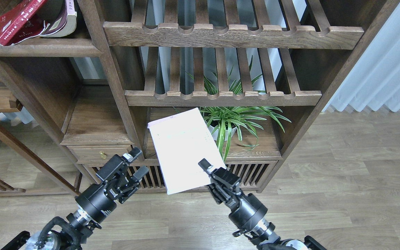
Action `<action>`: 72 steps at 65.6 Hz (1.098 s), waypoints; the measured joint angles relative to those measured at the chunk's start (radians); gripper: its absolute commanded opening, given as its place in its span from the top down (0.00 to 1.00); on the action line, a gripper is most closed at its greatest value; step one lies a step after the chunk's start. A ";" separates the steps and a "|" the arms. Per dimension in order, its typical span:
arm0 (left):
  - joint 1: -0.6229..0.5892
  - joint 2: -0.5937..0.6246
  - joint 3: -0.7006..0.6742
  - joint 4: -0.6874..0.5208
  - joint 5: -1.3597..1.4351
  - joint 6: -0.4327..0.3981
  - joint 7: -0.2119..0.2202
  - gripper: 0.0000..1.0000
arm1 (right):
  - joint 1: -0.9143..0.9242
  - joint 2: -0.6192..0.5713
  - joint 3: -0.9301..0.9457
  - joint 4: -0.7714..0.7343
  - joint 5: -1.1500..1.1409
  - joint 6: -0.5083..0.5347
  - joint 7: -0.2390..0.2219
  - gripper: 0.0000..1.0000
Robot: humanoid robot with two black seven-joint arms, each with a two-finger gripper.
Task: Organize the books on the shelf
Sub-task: 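Pinch the white book between both grippers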
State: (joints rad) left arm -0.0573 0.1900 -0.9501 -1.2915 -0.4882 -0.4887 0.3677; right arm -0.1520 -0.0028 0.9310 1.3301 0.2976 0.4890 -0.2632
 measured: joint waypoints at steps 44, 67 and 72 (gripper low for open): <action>-0.009 -0.058 0.039 0.010 0.006 0.000 -0.041 0.97 | -0.038 0.002 -0.026 0.001 -0.075 0.000 -0.004 0.77; -0.003 -0.025 -0.110 -0.035 0.027 0.000 -0.022 0.99 | -0.032 0.003 -0.013 0.001 -0.111 -0.001 0.006 0.00; -0.003 0.017 -0.184 -0.064 0.065 0.000 -0.021 0.99 | -0.032 0.003 -0.012 -0.001 -0.112 -0.001 0.008 0.00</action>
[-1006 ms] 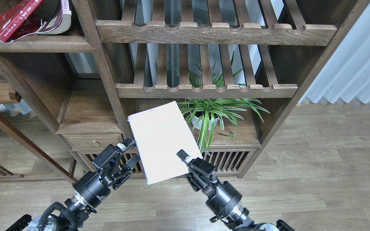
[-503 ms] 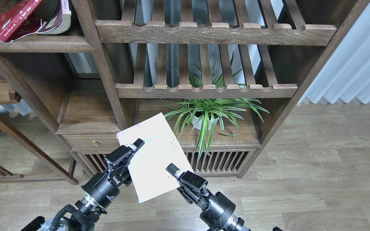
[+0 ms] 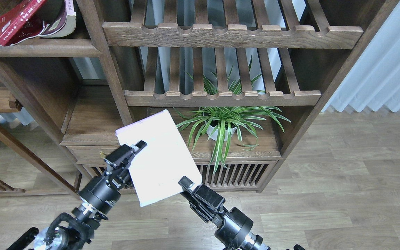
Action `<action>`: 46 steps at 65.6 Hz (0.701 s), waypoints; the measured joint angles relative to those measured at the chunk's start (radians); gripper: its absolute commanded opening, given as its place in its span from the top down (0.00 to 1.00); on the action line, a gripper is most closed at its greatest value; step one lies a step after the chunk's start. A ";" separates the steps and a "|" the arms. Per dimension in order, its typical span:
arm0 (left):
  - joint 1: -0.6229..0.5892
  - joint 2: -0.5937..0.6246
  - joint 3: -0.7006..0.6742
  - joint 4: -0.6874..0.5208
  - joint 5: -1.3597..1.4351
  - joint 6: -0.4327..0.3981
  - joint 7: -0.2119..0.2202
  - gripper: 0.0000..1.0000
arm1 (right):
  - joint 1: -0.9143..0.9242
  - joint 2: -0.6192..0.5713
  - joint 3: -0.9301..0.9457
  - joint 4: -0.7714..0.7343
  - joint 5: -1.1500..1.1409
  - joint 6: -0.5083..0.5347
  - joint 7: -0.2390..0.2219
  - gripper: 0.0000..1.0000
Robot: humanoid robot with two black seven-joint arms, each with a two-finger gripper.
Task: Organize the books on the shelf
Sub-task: 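Carry the white book with the left gripper up to the high side shelf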
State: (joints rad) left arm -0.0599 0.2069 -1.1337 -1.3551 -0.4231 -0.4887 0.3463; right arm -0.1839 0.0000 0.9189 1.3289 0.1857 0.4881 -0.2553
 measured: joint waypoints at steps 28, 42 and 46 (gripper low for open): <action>0.004 0.198 -0.407 -0.141 0.271 0.000 0.010 0.98 | -0.001 0.000 0.003 -0.005 0.000 0.001 0.001 0.00; -0.012 0.235 -0.611 -0.191 0.359 0.000 0.083 0.98 | -0.005 0.000 0.005 -0.005 0.000 0.001 0.002 0.00; -0.040 0.254 -0.658 -0.191 0.398 0.000 0.104 0.98 | -0.006 0.000 0.005 -0.005 0.000 0.001 0.002 0.00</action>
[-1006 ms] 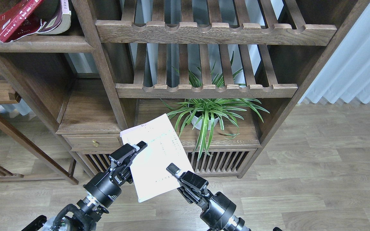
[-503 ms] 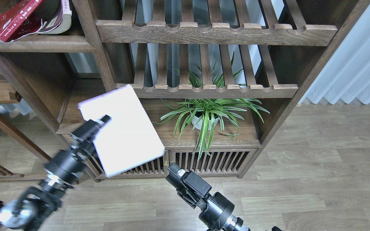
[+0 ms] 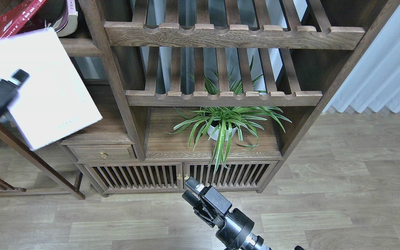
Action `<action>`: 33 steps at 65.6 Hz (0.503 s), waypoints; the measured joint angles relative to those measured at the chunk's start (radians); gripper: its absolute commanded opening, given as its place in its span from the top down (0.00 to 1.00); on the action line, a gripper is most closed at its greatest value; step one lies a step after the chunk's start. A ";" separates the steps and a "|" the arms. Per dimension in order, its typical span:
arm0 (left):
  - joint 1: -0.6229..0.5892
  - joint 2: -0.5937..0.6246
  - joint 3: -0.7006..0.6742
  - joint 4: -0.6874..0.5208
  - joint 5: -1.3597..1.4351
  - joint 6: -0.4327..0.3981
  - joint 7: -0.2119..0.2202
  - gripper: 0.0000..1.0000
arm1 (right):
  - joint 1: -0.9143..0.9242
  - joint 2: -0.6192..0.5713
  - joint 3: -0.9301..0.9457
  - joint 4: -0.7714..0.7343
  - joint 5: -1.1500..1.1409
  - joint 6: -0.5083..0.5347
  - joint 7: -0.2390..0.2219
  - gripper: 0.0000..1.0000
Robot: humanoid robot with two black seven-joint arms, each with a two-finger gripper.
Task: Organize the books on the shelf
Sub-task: 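Carry the white book with the left gripper up to the high side shelf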
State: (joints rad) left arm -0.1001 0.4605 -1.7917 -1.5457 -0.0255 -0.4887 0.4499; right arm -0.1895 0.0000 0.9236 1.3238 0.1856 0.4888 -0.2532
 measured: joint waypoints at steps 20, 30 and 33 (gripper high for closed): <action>-0.266 0.054 -0.086 0.109 0.244 0.000 0.028 0.98 | -0.002 0.000 -0.001 0.000 -0.003 0.000 -0.001 0.00; -0.425 0.080 -0.076 0.204 0.330 0.000 0.038 0.98 | -0.008 0.000 0.000 0.002 -0.003 0.000 -0.002 0.00; -0.473 0.086 -0.064 0.238 0.353 0.000 0.039 0.98 | -0.009 0.000 0.000 0.002 -0.003 0.000 -0.002 0.00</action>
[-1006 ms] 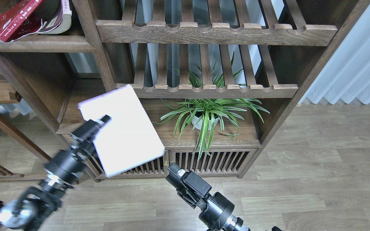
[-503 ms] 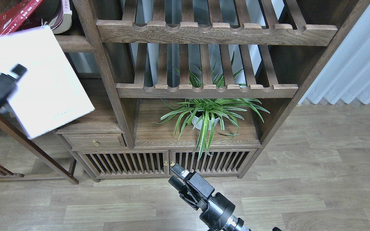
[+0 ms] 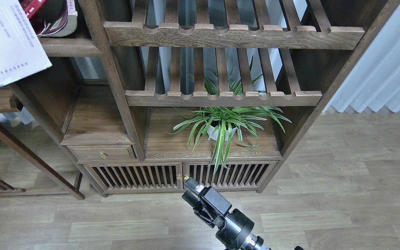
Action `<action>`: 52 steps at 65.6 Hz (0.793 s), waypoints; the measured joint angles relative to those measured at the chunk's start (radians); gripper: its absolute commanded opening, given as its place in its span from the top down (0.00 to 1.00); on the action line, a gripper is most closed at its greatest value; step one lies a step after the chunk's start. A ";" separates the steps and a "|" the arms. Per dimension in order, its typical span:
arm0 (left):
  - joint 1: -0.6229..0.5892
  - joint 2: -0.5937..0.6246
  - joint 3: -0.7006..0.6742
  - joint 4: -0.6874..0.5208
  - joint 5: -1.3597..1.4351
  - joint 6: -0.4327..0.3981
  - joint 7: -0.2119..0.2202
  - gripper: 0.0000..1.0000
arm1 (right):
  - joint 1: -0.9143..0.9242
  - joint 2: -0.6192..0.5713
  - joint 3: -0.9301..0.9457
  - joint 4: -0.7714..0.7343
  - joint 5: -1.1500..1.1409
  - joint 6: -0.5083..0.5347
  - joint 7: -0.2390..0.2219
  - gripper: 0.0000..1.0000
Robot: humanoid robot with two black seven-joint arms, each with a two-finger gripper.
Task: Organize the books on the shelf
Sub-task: 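Carry the white book with the left gripper up to the high side shelf, then place the white book on the high shelf and withdraw the left gripper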
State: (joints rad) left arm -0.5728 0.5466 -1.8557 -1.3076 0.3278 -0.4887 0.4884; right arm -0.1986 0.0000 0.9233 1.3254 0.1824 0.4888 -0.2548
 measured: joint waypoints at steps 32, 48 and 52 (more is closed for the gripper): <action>-0.583 0.086 0.399 0.509 0.048 0.000 0.001 0.98 | -0.001 0.000 0.003 0.001 -0.003 0.000 0.000 0.00; -0.779 0.077 0.562 0.720 0.048 0.000 0.000 0.97 | -0.007 0.000 0.003 0.003 -0.002 0.000 0.000 0.01; -0.826 0.069 0.603 0.771 0.048 0.000 0.000 0.97 | -0.007 0.000 0.003 0.004 -0.002 0.000 0.000 0.01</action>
State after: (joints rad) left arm -1.3990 0.6159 -1.2531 -0.5370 0.3761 -0.4888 0.4887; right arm -0.2055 0.0000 0.9258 1.3292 0.1803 0.4888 -0.2548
